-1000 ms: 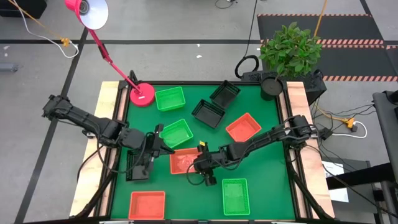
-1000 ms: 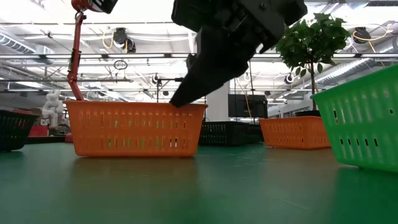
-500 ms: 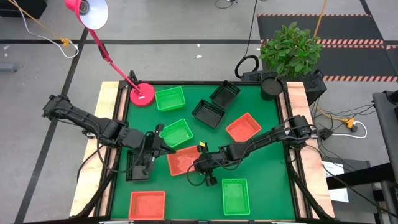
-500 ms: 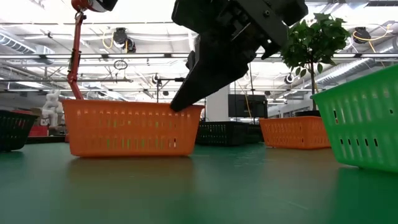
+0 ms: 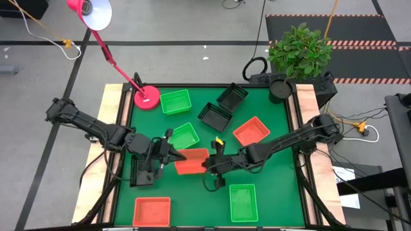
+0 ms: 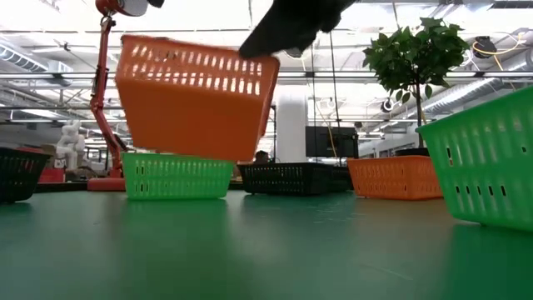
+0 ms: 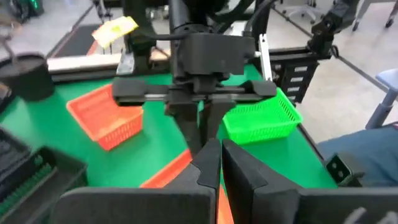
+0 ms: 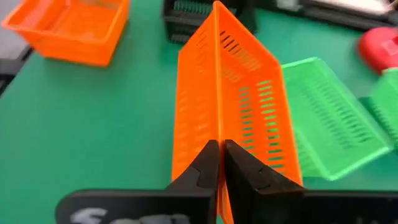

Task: Stack baskets by color
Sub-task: Stack the middle orange bin on the bottom orange bin

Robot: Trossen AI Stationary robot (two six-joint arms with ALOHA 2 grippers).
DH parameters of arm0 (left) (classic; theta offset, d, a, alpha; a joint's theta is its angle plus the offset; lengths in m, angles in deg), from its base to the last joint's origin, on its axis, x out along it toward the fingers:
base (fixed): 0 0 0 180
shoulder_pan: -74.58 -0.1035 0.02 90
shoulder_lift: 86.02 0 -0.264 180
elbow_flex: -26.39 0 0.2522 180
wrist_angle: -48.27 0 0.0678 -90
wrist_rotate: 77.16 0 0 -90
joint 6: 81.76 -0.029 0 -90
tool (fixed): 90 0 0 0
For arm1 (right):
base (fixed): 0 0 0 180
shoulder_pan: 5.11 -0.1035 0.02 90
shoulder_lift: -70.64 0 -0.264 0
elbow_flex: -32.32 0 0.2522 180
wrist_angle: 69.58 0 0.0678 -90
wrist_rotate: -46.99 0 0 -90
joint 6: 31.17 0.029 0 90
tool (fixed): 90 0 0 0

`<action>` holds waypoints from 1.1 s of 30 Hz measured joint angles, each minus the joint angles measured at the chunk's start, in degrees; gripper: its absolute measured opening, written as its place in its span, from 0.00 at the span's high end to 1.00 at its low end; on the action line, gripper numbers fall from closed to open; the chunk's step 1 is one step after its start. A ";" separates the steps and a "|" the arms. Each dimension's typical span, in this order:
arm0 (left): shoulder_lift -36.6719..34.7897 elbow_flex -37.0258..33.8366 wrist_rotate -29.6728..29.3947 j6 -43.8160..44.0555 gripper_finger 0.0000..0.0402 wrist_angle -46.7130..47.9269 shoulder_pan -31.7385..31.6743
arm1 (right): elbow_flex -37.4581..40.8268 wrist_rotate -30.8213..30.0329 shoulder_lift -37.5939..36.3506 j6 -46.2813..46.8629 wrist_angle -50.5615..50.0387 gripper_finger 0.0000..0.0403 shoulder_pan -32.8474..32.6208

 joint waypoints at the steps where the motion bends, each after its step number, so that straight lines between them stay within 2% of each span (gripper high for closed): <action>1: 0.64 0.00 0.02 -0.65 0.94 -0.86 0.00 | 0.00 -1.13 -0.43 0.00 -0.41 0.98 -0.20; 6: 3.58 3.00 0.00 -0.23 0.84 -1.69 0.00 | 0.00 -3.21 -1.13 -0.57 -1.66 0.98 -0.77; 9: 6.69 6.34 0.01 2.35 0.75 1.19 0.73 | 0.00 -3.22 -1.09 -0.60 -1.75 0.98 -0.77; 15: 14.88 15.71 0.21 6.06 0.57 15.12 2.88 | 0.02 -4.81 -1.11 -1.23 -2.16 0.98 -0.77; 19: 19.49 21.28 -3.59 6.97 0.51 23.13 3.04 | 0.00 -4.81 -1.11 -1.46 -1.78 0.98 -0.77; 25: 22.72 24.21 -5.61 8.06 0.51 29.28 1.57 | 0.02 -4.84 -1.11 -2.41 -1.73 0.98 -0.86; 33: 22.57 24.35 -5.03 12.00 0.63 34.22 0.63 | 0.01 -6.15 -1.11 -2.58 -1.95 0.98 -0.88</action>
